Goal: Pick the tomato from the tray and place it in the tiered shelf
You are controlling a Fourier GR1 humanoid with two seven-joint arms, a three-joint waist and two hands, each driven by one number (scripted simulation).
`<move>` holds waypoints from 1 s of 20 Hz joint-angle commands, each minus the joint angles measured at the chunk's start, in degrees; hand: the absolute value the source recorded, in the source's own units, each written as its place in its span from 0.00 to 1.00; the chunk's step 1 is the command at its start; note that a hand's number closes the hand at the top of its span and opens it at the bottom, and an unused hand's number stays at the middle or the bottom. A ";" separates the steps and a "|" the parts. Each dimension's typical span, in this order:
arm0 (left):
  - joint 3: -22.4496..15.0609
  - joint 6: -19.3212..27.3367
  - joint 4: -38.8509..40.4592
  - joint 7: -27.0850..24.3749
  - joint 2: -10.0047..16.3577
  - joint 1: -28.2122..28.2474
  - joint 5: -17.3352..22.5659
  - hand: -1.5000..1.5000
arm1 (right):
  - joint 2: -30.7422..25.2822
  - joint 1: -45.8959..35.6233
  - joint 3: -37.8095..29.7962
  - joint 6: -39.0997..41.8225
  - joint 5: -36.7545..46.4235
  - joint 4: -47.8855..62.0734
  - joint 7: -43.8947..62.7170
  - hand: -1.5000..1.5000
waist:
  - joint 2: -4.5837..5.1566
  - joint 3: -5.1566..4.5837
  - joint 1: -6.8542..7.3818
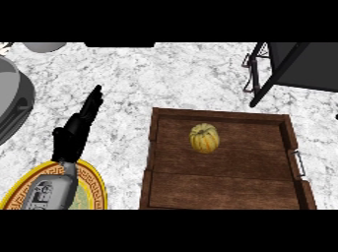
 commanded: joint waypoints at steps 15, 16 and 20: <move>0.18 -0.57 -1.38 -1.08 0.24 3.51 0.25 0.50 | -2.75 0.37 -8.82 -0.92 -16.85 -15.59 1.84 0.00 | -0.19 0.11 -0.72; -1.43 0.60 -2.77 0.73 -0.98 2.47 -1.14 0.50 | -5.20 -4.98 -7.53 -0.04 -13.12 -14.26 7.53 0.00 | -0.19 0.06 -0.29; 0.77 -0.63 -3.28 1.34 1.05 1.96 0.38 0.50 | -12.06 -0.13 -12.91 7.53 -16.76 -21.72 14.27 0.00 | -0.60 0.08 -1.52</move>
